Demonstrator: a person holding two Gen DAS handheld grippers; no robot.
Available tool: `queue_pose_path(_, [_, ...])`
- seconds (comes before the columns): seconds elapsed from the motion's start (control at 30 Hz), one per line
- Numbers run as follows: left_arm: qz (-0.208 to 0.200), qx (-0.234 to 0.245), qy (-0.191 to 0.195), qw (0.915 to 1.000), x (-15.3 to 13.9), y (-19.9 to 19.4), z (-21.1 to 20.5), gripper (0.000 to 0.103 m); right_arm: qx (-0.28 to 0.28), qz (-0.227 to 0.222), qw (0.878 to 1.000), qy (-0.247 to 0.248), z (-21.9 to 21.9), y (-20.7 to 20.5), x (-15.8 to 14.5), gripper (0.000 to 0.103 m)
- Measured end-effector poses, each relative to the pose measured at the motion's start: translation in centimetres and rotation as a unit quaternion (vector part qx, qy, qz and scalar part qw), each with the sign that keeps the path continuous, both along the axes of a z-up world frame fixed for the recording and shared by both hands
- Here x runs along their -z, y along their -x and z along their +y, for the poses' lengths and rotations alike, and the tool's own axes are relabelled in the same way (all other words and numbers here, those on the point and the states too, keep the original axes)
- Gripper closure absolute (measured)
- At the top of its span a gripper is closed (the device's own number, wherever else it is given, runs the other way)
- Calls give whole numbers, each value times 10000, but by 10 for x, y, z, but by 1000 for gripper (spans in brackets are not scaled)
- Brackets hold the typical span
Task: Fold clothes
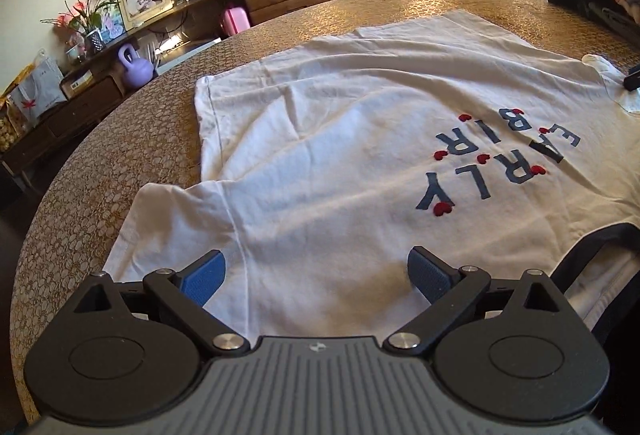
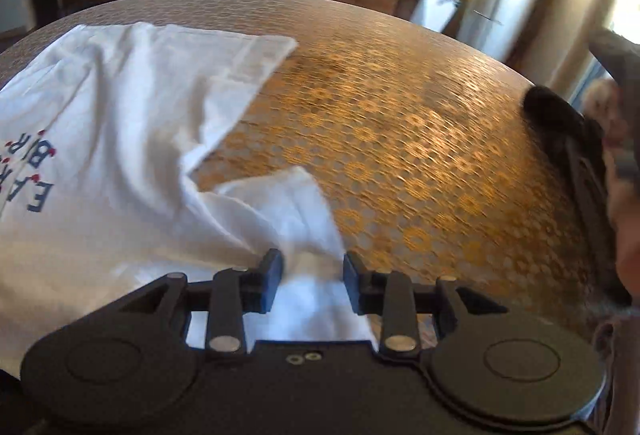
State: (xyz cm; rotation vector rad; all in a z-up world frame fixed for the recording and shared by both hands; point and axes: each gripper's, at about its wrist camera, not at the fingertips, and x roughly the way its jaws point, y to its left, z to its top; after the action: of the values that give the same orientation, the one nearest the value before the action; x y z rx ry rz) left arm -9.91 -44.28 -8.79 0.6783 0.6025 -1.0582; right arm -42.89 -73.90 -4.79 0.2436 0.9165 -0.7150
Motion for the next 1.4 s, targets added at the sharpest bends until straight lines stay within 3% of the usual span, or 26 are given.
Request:
queue_pose_path(0.17, [55, -185, 21, 9998, 0, -5, 12, 4, 533, -34, 9985, -81, -3, 16, -5, 0])
queue_pose_path(0.3, [92, -324, 69, 9994, 1, -6, 20, 4, 1277, -457, 9896, -479, -2, 44, -14, 0])
queue_pose_path(0.53, [426, -578, 178, 9973, 3, -14, 23, 2, 1740, -323, 9811, -788, 15, 65, -8, 0])
queue_pose_path(0.67, [105, -443, 52, 9990, 0, -5, 18, 2, 1722, -278, 9821, -709, 23, 57, -6, 0])
queue_pose_path(0.83, [-206, 179, 16, 9996, -12, 23, -4, 2, 1666, -160, 9846, -508, 28, 46, -8, 0])
queue_pose_path(1.1, [-444, 1293, 169, 9905, -24, 79, -47, 2, 1830, -1047, 9766, -418, 35, 66, -45, 0])
queue_pose_path(1.27, [-429, 1752, -54, 9836, -5, 104, -54, 2, 1173, -1438, 9823, -270, 54, 39, -79, 0])
queue_pose_path(1.4, [-298, 1619, -63, 9863, -4, 99, -51, 2, 370, -1518, 9872, -325, 75, -9, -85, 0])
